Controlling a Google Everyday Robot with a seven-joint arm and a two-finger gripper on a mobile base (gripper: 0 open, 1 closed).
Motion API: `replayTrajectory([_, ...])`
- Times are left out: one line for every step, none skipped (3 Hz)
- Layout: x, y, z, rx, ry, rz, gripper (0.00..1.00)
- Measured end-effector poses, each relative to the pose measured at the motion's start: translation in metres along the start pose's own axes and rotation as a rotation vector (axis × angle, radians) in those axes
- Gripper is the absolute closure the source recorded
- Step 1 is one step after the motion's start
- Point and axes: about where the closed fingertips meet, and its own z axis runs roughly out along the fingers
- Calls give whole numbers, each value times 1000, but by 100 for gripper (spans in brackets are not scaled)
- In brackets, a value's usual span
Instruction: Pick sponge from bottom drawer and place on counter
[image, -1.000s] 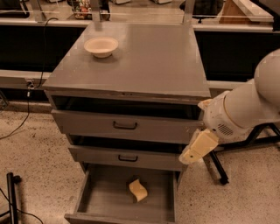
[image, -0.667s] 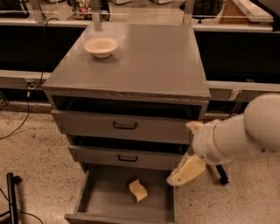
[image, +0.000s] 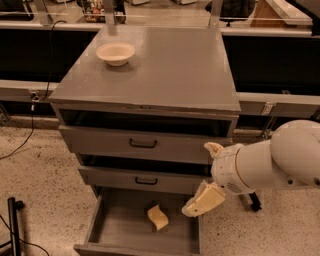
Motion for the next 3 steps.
replayTrajectory([1,14,40,-42,-24,-43,0])
replayTrajectory([26,59,119,-132,-85,-102,0])
replayTrajectory([45,61,161,-125,-135,-76,0])
